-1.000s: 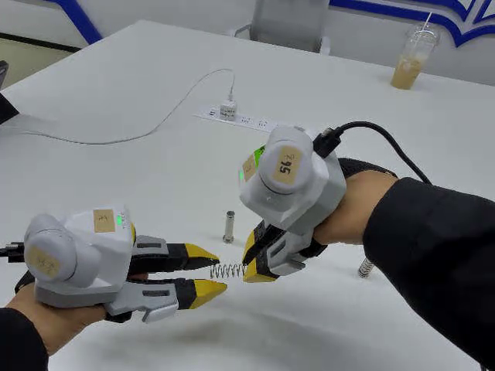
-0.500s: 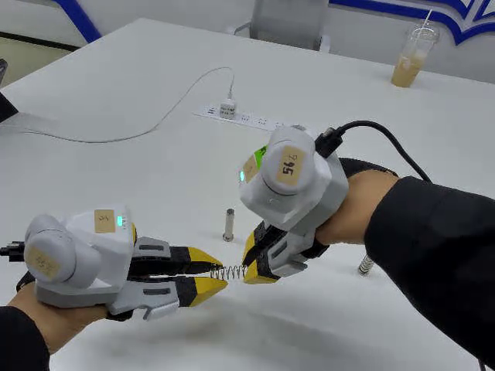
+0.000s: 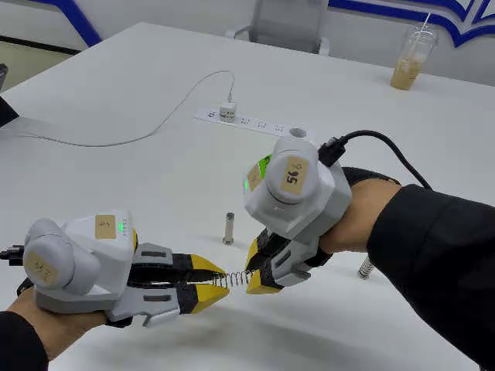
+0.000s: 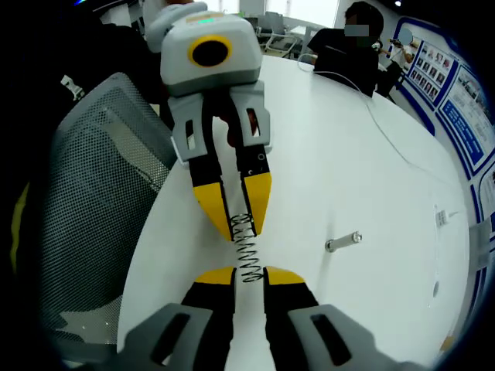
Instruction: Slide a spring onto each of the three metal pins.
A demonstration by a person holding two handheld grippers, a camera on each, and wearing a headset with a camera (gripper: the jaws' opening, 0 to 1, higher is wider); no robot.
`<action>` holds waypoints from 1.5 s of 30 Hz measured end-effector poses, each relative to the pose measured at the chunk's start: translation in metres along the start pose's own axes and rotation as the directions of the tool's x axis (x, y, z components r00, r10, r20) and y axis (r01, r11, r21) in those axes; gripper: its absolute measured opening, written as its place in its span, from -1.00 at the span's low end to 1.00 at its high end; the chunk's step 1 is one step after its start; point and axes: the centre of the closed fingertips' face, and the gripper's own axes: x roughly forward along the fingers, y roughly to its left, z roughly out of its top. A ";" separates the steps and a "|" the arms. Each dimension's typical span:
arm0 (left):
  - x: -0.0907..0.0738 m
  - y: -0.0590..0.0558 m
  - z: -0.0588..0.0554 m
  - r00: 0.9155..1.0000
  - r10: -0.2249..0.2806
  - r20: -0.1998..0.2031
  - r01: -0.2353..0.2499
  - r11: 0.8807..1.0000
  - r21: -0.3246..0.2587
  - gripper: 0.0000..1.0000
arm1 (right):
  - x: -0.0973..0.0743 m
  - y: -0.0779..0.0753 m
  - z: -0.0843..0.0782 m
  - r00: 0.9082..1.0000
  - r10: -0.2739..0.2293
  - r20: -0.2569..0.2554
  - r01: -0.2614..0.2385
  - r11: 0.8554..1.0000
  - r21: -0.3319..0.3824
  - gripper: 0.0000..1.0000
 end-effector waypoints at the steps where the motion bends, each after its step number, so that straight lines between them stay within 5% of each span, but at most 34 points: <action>1: 0.000 0.000 0.001 1.000 -0.003 0.003 0.003 1.000 -0.002 -0.79 | 0.000 0.000 -0.001 1.000 0.002 -0.001 -0.002 1.000 0.003 -0.70; 12: 0.000 -0.002 0.003 1.000 -0.015 0.009 0.015 1.000 -0.006 -0.79 | -0.004 0.002 -0.001 1.000 0.002 0.018 -0.002 1.000 0.009 -0.75; 21: 0.001 -0.002 0.000 1.000 -0.013 -0.004 0.013 1.000 -0.002 -0.79 | -0.019 0.004 0.018 0.998 -0.008 0.062 0.008 1.000 0.003 -0.75; 45: 0.003 -0.003 0.000 1.000 -0.001 0.003 0.001 1.000 -0.009 -0.79 | -0.023 0.007 0.050 0.995 -0.011 0.100 0.017 0.998 -0.053 -0.76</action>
